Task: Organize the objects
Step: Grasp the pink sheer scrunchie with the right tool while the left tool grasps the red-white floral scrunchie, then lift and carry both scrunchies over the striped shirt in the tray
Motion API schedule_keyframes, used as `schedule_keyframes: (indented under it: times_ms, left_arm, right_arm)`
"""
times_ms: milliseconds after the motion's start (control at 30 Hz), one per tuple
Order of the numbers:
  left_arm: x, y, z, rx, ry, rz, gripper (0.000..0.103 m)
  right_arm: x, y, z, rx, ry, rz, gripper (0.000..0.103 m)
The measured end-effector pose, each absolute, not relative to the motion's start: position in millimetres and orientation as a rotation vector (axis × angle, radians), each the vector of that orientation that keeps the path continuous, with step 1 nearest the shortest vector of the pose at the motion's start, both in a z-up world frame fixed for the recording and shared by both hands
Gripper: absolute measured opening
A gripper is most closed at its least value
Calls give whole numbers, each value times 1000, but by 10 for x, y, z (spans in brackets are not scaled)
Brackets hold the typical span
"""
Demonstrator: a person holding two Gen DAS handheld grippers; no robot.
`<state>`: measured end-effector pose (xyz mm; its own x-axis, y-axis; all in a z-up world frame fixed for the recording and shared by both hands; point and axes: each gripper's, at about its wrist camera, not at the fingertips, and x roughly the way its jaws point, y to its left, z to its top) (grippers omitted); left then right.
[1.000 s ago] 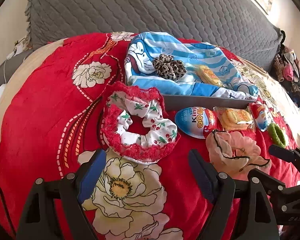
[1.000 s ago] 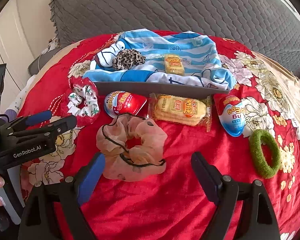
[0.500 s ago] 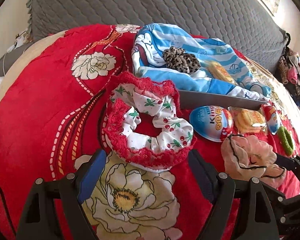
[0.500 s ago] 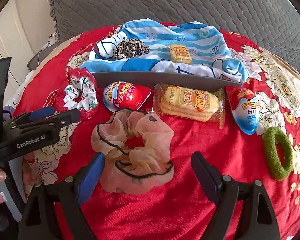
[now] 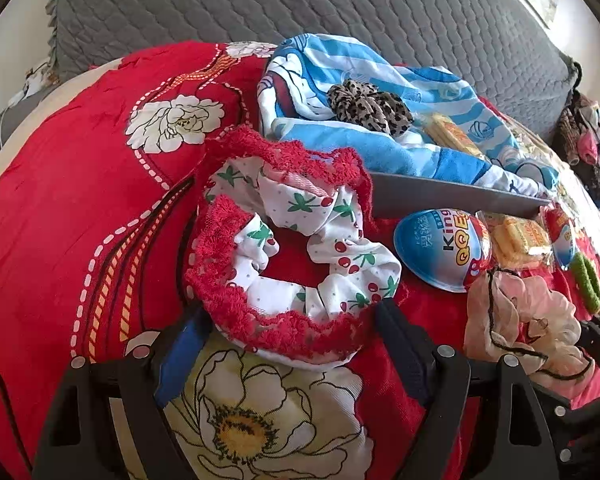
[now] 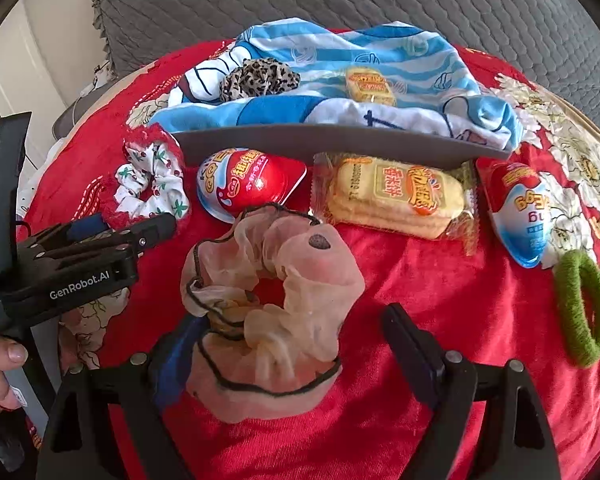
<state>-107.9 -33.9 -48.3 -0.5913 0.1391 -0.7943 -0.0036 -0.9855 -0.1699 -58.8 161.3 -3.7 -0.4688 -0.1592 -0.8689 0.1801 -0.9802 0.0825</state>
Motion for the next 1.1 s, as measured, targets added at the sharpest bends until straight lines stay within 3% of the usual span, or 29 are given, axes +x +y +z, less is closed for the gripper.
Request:
schedule_keyframes:
  times_ms: [200,333,400,533,633,1100]
  left_arm:
    - [-1083,-350,-481,-1365,-241,2715,81]
    - [-1075,-326,-467,-1351,-223,2704,60]
    - [-1067,-309,-464,-1346,-210,2694,55]
    - [-1055,-263,-450,-1331,-196,2650,28]
    - [-1039,-229,-437,-1315,-190,2634,17]
    - [-966,-215,-316,-1272,-204,2615,13]
  right_arm:
    - [-610,1589,-50,1493,45,-2516,68]
    - [-608,1558,-52,1490,62,-2494,52]
    - [-603,1540,-52,1484,69,-2491,47]
    - [-609,1557,-43,1481,43,-2482,34]
    - [-615,1593,-33,1475,13,-2483,25]
    - [-605,1610,73,1426,-18,-2493,18]
